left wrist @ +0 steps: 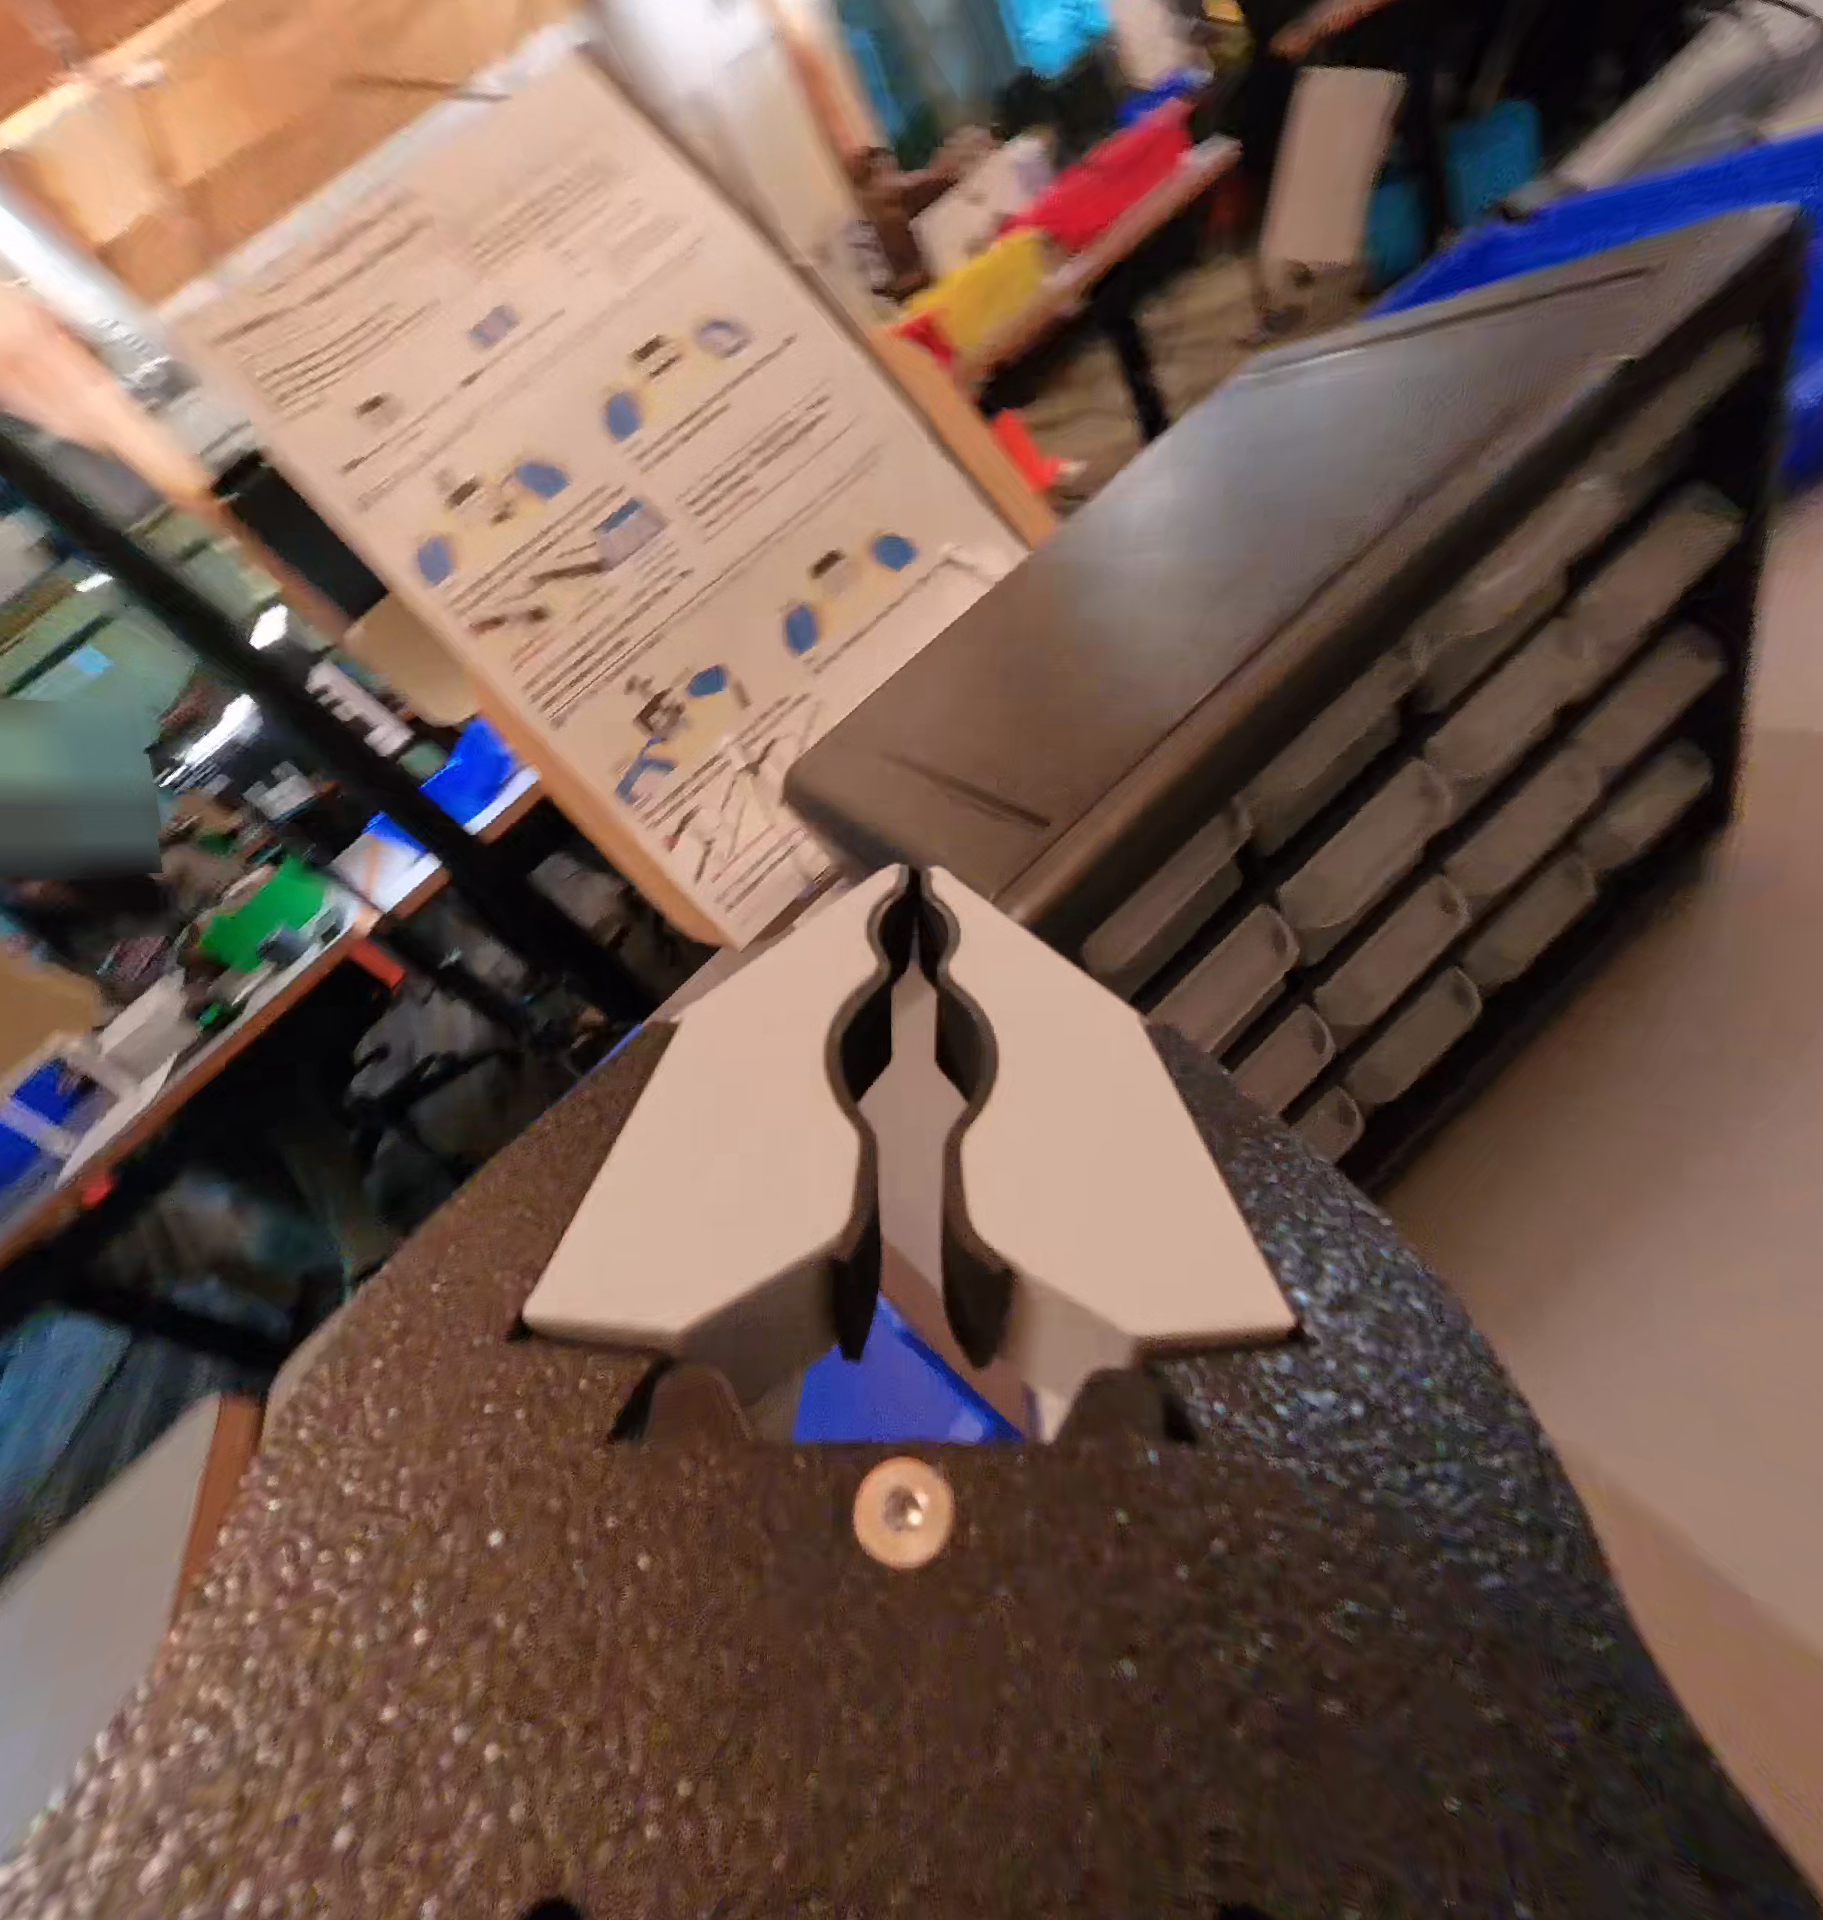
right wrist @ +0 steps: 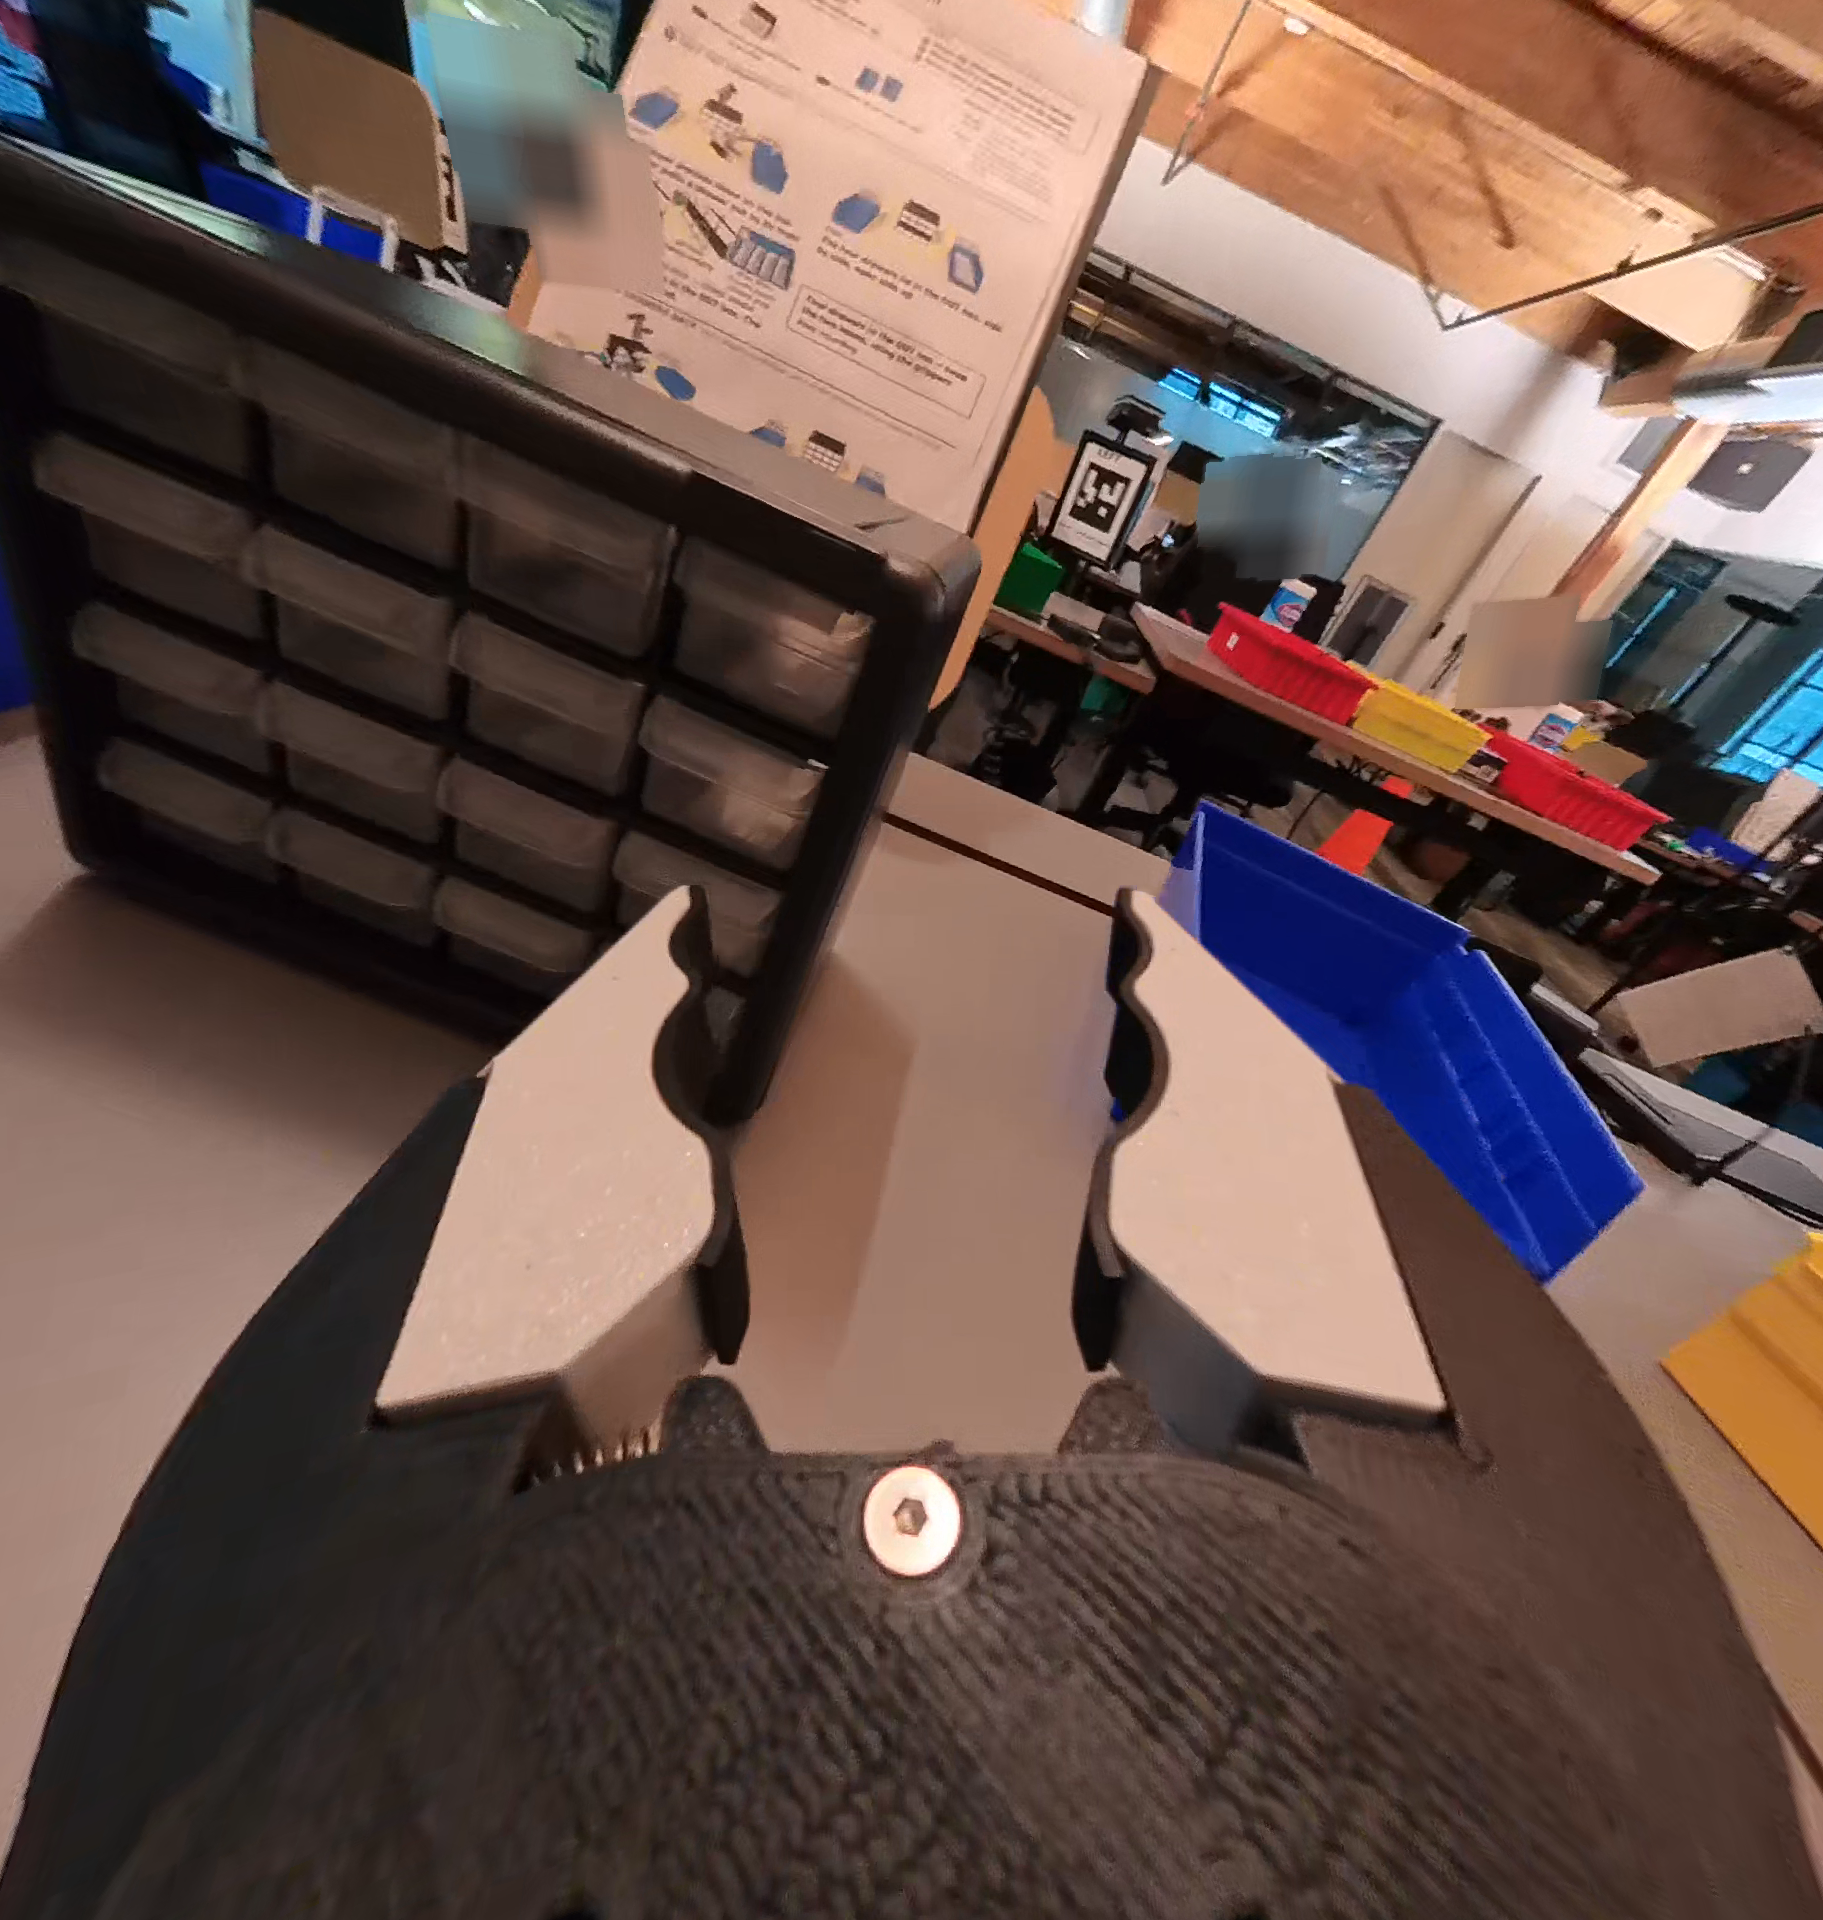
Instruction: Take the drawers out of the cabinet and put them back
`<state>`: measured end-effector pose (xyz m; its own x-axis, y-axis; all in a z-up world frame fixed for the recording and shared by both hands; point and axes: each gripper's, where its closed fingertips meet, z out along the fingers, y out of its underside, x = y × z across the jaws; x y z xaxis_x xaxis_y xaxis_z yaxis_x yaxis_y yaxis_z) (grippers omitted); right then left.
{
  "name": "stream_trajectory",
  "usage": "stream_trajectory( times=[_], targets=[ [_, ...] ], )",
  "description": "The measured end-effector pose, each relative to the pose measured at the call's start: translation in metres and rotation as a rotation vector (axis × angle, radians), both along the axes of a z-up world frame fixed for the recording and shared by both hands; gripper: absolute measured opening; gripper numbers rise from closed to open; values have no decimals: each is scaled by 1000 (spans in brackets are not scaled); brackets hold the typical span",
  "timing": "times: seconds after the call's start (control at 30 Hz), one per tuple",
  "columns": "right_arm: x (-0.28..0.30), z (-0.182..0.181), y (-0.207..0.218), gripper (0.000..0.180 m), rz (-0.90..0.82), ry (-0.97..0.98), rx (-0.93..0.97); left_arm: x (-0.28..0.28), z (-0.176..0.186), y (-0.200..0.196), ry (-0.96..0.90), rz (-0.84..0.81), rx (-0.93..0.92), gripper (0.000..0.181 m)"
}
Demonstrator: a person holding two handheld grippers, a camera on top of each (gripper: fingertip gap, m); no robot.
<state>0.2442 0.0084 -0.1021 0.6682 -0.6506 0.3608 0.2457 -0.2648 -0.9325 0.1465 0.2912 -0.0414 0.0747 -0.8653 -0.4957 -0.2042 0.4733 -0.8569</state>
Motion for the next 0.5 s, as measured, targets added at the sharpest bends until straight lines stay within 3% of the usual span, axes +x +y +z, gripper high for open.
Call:
stream_trajectory(
  times=[0.17,0.23,0.4,0.5],
  targets=[
    [-29,-1,28,55,144,4,7,33,17,-10,305,-255,31,0],
    [-40,-7,44,64,183,5,-7,47,16,-10,457,-352,46,0],
    [-78,-21,104,74,354,141,98,82,13,18,790,-351,27,0],
    [-108,-23,144,63,510,360,303,94,6,18,943,-390,-42,0]
  ],
)
